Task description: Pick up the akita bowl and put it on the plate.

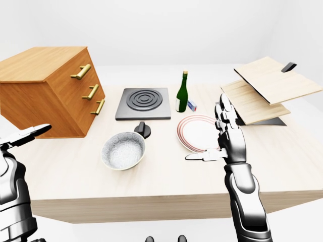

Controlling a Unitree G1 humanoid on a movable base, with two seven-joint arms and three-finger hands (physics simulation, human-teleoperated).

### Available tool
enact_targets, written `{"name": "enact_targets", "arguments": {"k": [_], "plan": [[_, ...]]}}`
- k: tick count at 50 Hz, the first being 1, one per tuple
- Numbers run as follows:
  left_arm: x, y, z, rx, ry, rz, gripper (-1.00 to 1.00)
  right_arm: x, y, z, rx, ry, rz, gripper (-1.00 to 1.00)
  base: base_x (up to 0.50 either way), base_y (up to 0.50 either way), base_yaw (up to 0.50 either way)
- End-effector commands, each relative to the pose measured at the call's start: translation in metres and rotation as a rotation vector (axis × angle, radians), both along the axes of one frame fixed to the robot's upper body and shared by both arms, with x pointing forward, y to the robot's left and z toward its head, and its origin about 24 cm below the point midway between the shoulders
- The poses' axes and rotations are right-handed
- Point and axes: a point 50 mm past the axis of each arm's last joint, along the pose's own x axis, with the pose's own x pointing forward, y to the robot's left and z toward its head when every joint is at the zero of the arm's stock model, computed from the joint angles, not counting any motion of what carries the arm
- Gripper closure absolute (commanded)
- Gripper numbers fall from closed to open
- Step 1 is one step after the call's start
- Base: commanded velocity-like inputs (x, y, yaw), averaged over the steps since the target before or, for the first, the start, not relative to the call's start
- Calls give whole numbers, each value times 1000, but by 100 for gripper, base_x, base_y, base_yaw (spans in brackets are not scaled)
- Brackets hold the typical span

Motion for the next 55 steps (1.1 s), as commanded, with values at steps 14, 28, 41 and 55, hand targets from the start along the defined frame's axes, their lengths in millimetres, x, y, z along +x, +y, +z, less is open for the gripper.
{"name": "enact_targets", "arguments": {"k": [14,28,41,55], "plan": [[-5,0,-2,2,0,-2,-100,-1,0,0,-1,-1,-3,-100,40,0,0],[-7,-1,-2,1,-2,-3,-100,0,-1,0,-5,0,-6,-100,40,0,0],[-9,-2,-3,-1,-2,-3,-100,0,0,0,-8,-2,-5,-100,40,0,0],[-16,-4,-8,-3,-1,-2,-100,-1,5,1,-54,-7,8,-100,13,0,0]]}}
